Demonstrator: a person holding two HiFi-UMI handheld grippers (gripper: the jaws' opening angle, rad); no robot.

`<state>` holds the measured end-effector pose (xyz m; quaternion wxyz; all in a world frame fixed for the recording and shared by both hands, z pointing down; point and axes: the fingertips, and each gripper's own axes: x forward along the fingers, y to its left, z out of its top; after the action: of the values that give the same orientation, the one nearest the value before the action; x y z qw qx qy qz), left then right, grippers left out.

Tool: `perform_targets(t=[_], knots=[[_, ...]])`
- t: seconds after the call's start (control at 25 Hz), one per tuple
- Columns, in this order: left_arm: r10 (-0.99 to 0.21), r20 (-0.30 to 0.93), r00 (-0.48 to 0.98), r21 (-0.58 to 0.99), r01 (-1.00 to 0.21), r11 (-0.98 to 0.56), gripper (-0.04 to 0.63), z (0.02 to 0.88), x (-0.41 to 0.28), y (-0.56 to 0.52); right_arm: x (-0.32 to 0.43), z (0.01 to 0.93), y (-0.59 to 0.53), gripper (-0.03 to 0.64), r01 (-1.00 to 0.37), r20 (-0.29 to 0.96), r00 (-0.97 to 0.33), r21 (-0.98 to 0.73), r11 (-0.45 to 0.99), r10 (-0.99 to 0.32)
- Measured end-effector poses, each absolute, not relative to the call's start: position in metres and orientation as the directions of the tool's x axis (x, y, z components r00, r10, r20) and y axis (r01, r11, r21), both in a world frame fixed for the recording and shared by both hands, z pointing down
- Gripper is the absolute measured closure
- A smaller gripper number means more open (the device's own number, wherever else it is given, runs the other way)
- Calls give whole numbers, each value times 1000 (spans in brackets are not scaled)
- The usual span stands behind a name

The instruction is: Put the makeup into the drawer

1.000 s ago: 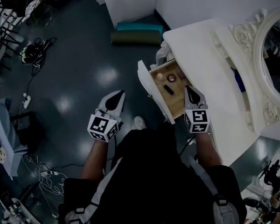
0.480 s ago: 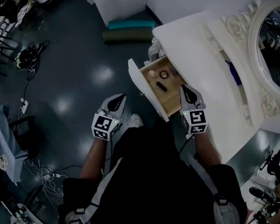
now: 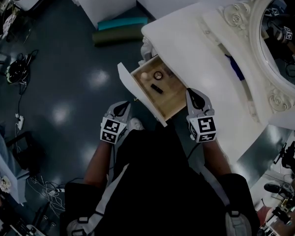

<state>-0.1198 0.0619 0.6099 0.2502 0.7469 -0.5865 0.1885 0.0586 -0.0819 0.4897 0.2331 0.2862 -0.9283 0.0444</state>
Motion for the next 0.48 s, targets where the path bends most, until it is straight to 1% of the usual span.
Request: perform_targets(t=[0.24,0.48], knots=[[-716,646,266,169,-964,-206,591,648,-109,58,87,490,-93,617,-604,474,-683,60,794,-556],[-670,696,257,138,-964,-227,591,673,-102,56,107,497,-94,617,-614,507,-660,61,787,-554]])
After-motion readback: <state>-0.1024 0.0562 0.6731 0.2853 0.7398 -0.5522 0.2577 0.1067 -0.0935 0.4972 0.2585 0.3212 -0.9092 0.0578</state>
